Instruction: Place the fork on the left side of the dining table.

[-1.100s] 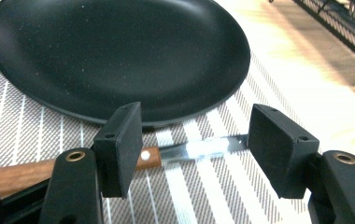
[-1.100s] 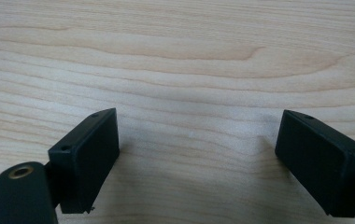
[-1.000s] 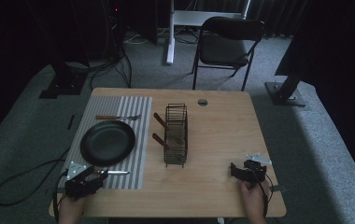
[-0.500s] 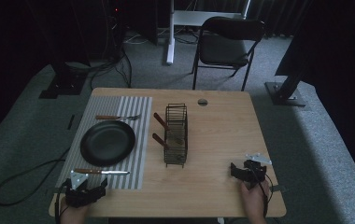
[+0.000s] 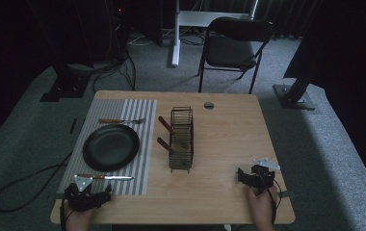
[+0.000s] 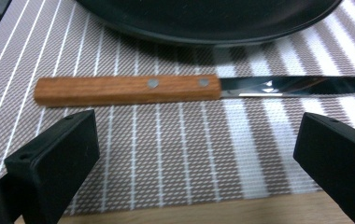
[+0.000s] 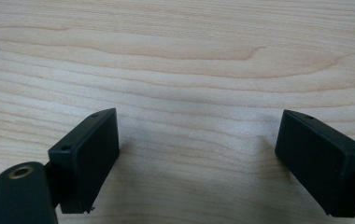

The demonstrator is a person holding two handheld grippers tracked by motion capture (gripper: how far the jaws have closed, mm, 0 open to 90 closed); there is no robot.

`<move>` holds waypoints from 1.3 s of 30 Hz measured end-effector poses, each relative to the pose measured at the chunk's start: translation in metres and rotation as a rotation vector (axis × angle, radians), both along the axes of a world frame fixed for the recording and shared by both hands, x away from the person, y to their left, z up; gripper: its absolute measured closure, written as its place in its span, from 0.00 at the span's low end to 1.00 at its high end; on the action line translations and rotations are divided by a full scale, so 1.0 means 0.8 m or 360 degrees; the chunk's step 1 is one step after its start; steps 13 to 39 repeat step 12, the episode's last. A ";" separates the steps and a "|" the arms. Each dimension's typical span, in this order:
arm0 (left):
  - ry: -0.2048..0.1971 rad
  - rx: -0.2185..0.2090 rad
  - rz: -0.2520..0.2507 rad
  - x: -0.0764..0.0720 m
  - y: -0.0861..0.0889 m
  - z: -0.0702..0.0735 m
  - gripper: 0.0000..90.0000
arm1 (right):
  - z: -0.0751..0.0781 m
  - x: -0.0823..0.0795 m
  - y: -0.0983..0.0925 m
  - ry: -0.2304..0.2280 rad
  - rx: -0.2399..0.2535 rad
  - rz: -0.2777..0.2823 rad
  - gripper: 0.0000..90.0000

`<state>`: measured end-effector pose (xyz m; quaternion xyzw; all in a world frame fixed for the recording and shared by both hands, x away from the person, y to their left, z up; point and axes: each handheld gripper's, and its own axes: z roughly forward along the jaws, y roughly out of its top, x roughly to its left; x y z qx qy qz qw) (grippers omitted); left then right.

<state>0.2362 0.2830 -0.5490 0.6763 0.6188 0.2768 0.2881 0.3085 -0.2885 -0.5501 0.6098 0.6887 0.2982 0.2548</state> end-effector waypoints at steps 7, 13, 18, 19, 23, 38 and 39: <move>0.0028 -0.0007 -0.0017 0.005 0.006 -0.002 0.01 | 0.000 0.000 0.000 0.0000 0.0000 0.0001 0.15; 0.0028 -0.0008 -0.0017 0.005 0.006 -0.002 0.01 | 0.000 0.000 0.000 0.0000 0.0001 0.0000 0.15; 0.0028 -0.0008 -0.0017 0.005 0.006 -0.002 0.01 | 0.000 0.000 0.000 0.0000 0.0001 0.0000 0.15; 0.0028 -0.0008 -0.0017 0.005 0.006 -0.002 0.01 | 0.000 0.000 0.000 0.0000 0.0001 0.0000 0.15; 0.0028 -0.0008 -0.0017 0.005 0.006 -0.002 0.01 | 0.000 0.000 0.000 0.0000 0.0001 0.0000 0.15; 0.0028 -0.0008 -0.0017 0.005 0.006 -0.002 0.01 | 0.000 0.000 0.000 0.0000 0.0001 0.0000 0.15; 0.0028 -0.0008 -0.0017 0.005 0.006 -0.002 0.01 | 0.000 0.000 0.000 0.0000 0.0001 0.0000 0.15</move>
